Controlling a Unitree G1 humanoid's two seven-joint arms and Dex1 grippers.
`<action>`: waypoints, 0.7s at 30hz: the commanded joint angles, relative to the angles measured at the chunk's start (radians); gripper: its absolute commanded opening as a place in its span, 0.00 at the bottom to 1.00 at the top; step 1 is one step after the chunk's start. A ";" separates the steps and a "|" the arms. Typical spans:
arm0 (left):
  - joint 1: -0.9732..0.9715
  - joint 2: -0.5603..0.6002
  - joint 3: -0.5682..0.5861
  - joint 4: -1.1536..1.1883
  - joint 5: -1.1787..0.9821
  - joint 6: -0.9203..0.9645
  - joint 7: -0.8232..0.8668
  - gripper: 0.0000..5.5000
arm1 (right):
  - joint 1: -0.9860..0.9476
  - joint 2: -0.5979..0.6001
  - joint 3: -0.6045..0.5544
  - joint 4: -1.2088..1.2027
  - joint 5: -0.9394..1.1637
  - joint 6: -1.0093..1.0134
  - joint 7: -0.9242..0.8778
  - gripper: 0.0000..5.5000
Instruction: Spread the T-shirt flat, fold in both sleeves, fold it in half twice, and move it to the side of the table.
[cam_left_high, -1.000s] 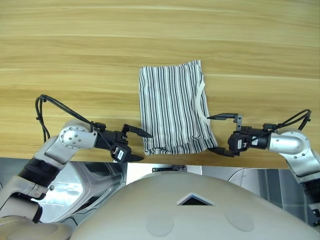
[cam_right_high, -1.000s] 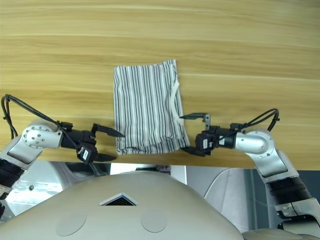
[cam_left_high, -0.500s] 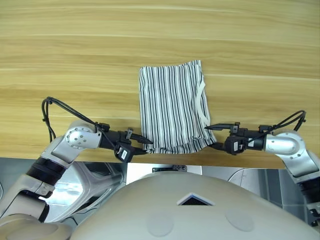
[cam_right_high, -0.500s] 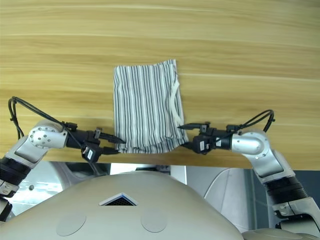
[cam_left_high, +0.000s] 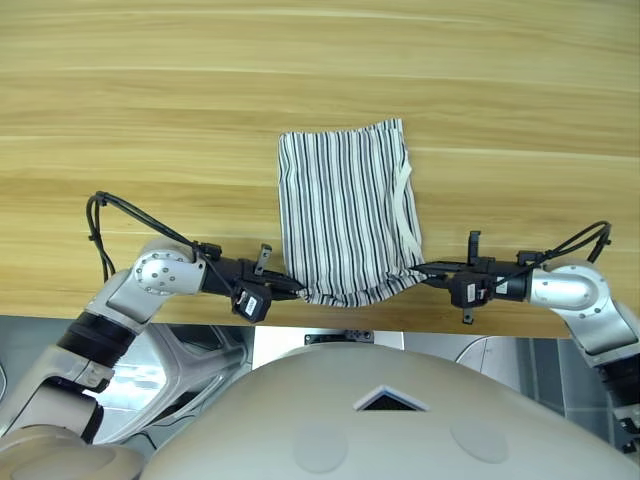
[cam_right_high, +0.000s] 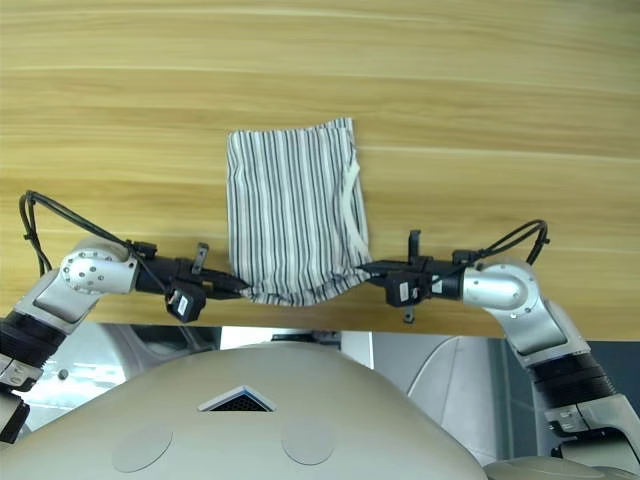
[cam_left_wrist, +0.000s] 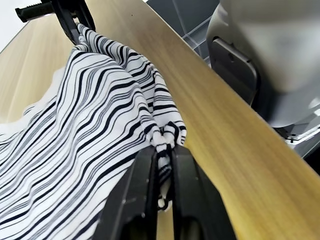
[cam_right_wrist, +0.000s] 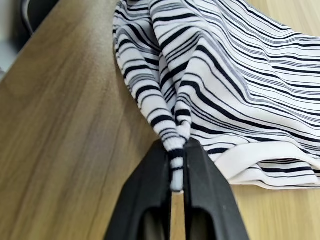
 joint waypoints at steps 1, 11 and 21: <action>-0.016 0.008 0.018 -0.043 -0.047 0.027 -0.006 0.04 | 0.005 -0.035 -0.015 -0.013 0.017 -0.012 0.023 0.02; 0.069 0.146 0.121 -0.138 -0.203 0.071 -0.045 0.04 | 0.111 -0.129 -0.093 -0.166 0.186 -0.073 0.071 0.02; 0.245 0.309 0.226 -0.235 -0.334 0.037 -0.131 0.04 | 0.310 -0.211 -0.237 -0.383 0.385 -0.139 0.140 0.02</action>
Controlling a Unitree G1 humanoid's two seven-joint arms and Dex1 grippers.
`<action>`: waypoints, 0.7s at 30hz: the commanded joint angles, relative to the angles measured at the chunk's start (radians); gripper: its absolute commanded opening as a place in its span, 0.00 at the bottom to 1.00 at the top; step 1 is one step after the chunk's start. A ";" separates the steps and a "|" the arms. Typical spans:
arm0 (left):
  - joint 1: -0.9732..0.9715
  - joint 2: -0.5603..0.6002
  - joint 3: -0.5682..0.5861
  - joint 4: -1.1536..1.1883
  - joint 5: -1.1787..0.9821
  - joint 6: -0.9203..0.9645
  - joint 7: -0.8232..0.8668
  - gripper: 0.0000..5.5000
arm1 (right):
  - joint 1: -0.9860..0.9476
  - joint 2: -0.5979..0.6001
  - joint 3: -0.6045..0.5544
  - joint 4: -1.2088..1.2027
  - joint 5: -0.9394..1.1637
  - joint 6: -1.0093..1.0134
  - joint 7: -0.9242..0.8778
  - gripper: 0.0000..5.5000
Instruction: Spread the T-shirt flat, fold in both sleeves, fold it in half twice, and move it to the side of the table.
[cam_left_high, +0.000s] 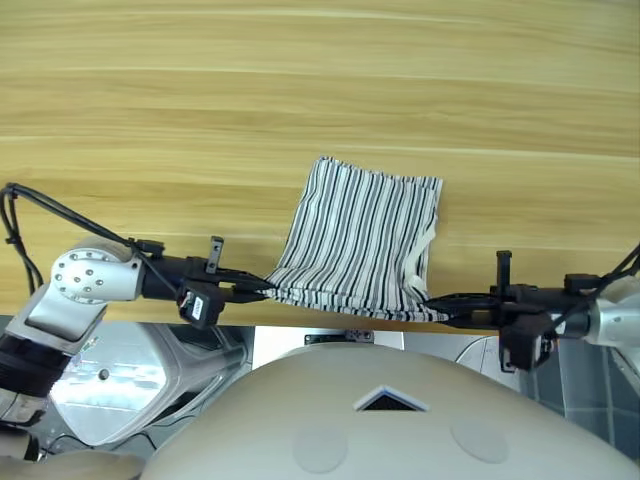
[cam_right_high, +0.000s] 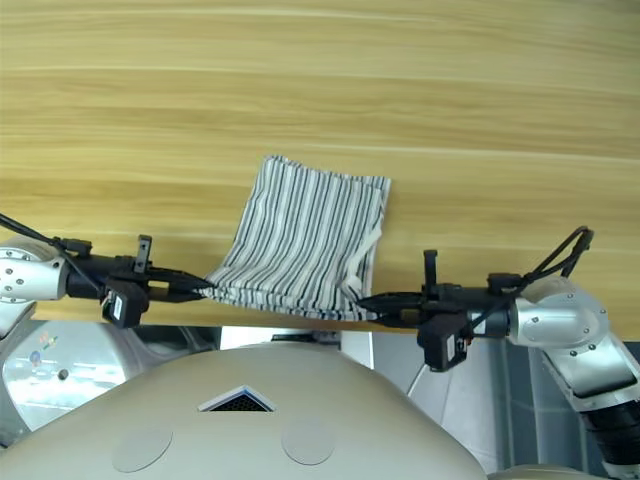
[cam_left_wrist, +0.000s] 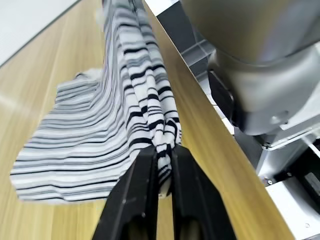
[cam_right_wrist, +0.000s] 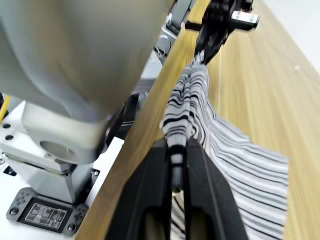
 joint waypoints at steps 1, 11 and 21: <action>0.048 0.048 0.031 -0.027 -0.041 -0.023 -0.039 0.04 | 0.023 -0.017 -0.041 -0.023 0.015 -0.005 0.023 0.02; -0.017 -0.038 0.037 -0.062 -0.071 0.037 -0.018 0.04 | -0.057 0.062 -0.015 0.070 -0.117 0.060 -0.018 0.02; -0.196 -0.209 0.035 0.037 -0.035 0.092 0.007 0.04 | -0.086 0.089 -0.028 0.077 -0.116 0.074 -0.031 0.02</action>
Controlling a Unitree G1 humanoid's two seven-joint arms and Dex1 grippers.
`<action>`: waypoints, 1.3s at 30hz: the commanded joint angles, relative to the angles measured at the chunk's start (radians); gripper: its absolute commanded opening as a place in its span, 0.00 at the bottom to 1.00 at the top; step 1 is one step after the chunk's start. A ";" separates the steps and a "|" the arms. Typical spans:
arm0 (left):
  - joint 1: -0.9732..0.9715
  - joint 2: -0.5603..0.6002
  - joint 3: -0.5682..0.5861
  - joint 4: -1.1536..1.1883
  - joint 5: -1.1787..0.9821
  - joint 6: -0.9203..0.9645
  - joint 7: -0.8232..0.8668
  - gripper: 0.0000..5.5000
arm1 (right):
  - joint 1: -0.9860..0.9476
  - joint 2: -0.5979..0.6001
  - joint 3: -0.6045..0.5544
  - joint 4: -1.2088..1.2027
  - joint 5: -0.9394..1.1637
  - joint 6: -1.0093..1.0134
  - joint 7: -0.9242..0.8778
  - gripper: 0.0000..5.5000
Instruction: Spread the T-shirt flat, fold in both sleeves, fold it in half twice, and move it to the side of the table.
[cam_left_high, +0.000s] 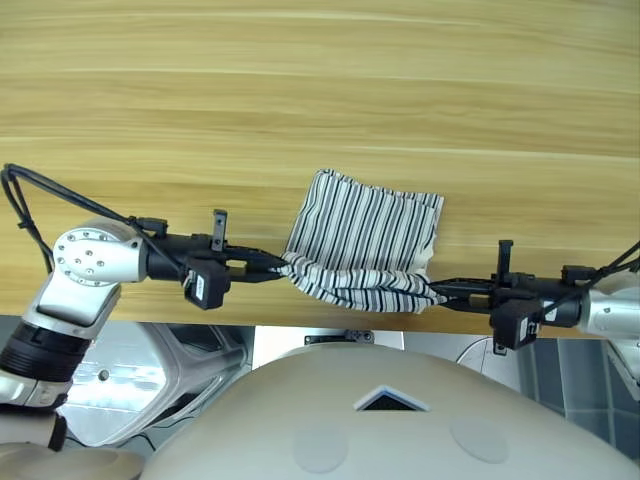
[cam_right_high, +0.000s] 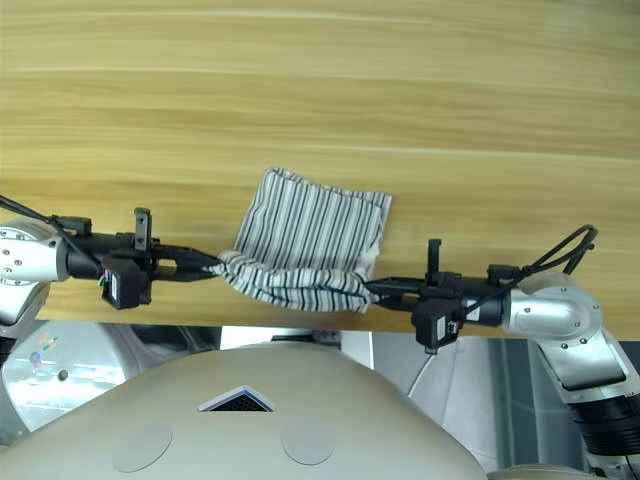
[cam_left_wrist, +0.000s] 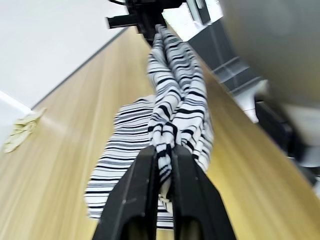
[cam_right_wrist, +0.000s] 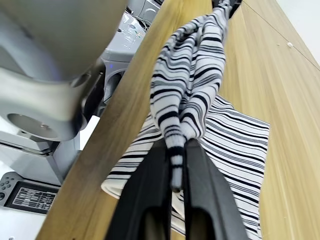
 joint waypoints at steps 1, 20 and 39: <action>-0.072 -0.063 0.002 0.059 0.029 0.008 0.012 0.04 | -0.020 0.001 -0.024 0.001 0.016 0.009 -0.004 0.02; -0.358 -0.348 -0.019 0.490 0.160 -0.066 0.049 0.04 | -0.203 0.096 -0.009 0.173 0.004 0.078 -0.028 0.02; -0.638 -0.577 -0.041 1.160 0.461 -0.295 0.371 0.04 | -0.378 0.208 0.054 0.428 -0.148 0.123 -0.107 0.02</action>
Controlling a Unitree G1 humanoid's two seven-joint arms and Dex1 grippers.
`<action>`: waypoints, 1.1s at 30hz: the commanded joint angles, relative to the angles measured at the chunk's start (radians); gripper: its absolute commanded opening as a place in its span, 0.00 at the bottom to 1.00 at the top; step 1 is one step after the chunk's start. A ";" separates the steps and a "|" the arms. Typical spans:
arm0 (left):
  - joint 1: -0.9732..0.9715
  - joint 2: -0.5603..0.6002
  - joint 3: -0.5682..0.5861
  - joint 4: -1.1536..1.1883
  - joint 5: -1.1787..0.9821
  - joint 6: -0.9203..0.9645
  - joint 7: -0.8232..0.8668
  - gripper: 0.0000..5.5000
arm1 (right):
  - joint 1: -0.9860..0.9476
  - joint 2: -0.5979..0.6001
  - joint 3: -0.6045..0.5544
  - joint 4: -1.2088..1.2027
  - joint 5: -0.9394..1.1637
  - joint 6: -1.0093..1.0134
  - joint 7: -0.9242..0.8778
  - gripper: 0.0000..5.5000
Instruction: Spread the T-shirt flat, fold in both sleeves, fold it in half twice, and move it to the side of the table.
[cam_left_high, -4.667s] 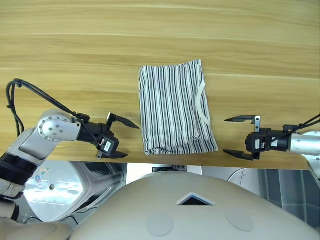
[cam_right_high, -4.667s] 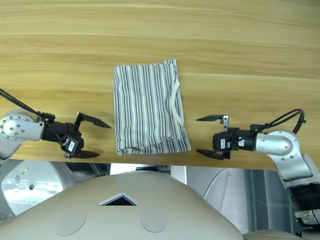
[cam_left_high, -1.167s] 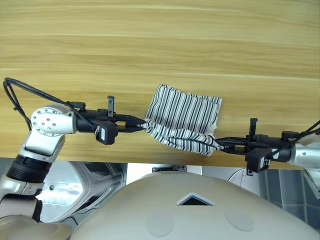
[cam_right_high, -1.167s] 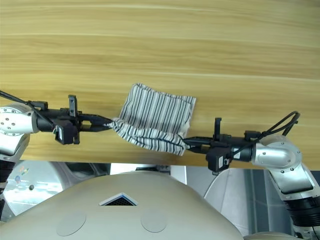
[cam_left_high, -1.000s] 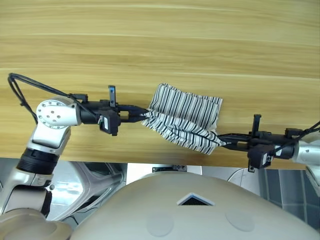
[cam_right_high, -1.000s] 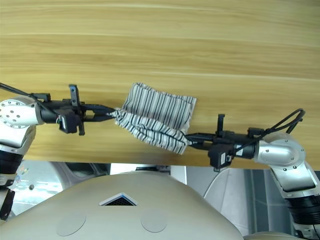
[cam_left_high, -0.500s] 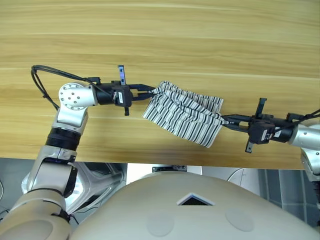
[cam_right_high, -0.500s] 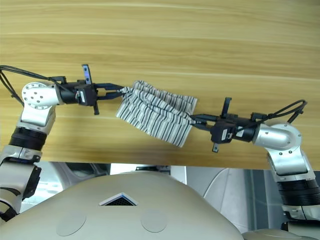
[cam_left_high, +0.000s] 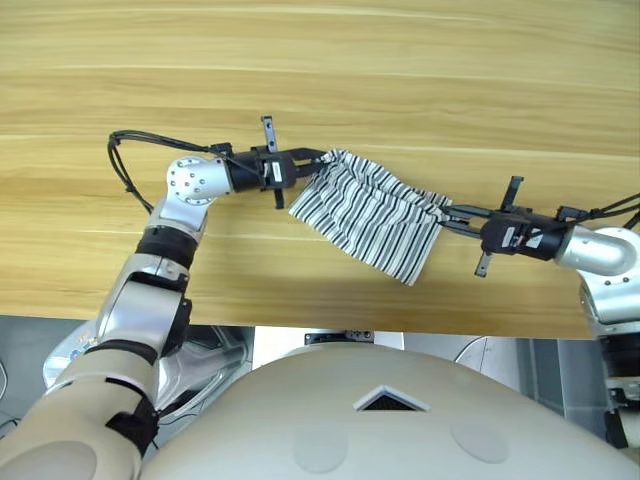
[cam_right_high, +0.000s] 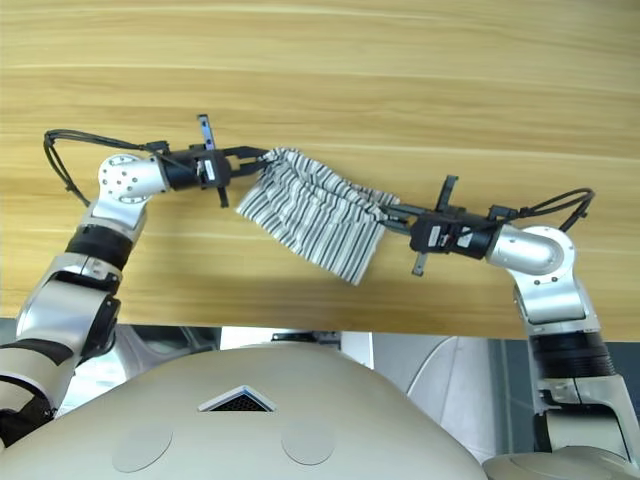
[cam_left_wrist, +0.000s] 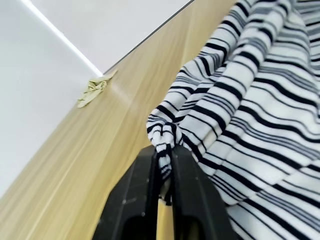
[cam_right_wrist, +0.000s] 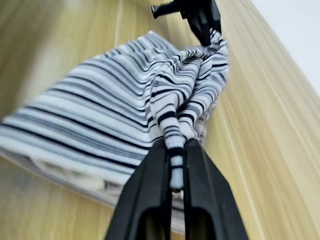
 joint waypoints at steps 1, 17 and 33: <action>-0.066 -0.030 -0.002 0.143 0.061 -0.030 0.080 0.04 | -0.031 0.015 0.004 0.059 -0.037 0.008 -0.029 0.02; -0.107 -0.118 0.001 0.361 0.109 -0.012 0.084 0.19 | 0.006 0.106 0.045 0.190 -0.074 0.009 -0.116 0.02; -0.124 -0.170 0.092 0.419 0.051 0.091 0.166 0.62 | -0.010 0.214 -0.093 0.262 0.172 0.070 -0.132 0.44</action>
